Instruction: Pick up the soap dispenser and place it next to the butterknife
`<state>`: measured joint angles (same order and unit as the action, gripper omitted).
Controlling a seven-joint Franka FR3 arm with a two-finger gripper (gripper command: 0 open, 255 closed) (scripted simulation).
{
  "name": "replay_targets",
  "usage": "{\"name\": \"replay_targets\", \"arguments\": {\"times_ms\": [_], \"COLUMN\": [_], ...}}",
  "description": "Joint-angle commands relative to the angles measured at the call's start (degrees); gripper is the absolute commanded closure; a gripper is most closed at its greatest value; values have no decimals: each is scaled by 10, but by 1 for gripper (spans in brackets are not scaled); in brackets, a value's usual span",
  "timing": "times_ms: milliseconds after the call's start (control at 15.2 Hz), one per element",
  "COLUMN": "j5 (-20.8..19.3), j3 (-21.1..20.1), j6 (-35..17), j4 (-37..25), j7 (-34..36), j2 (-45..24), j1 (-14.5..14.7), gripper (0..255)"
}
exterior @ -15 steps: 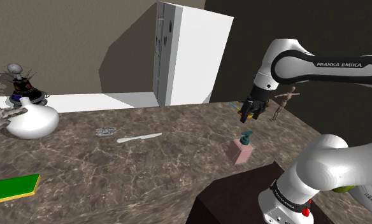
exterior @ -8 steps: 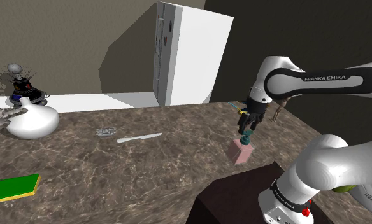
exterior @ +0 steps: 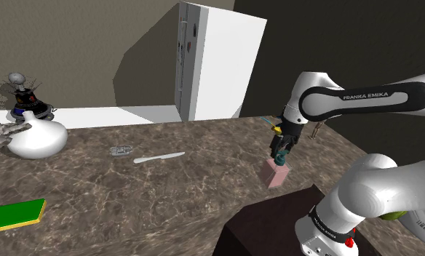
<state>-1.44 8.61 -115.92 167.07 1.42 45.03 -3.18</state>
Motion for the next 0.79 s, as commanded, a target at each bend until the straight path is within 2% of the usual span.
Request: {"name": "replay_targets", "arguments": {"times_ms": [0, 132, 198, 726], "j5": [0, 0, 0, 0], "j3": [0, 0, 0, 0], "j6": [0, 0, 0, 0], "j4": [0, 0, 0, 0], "j7": [0, 0, 0, 0], "j2": [0, 0, 0, 0], "j1": [0, 0, 0, 0], "gripper": [0, 0, 255, 255]}}
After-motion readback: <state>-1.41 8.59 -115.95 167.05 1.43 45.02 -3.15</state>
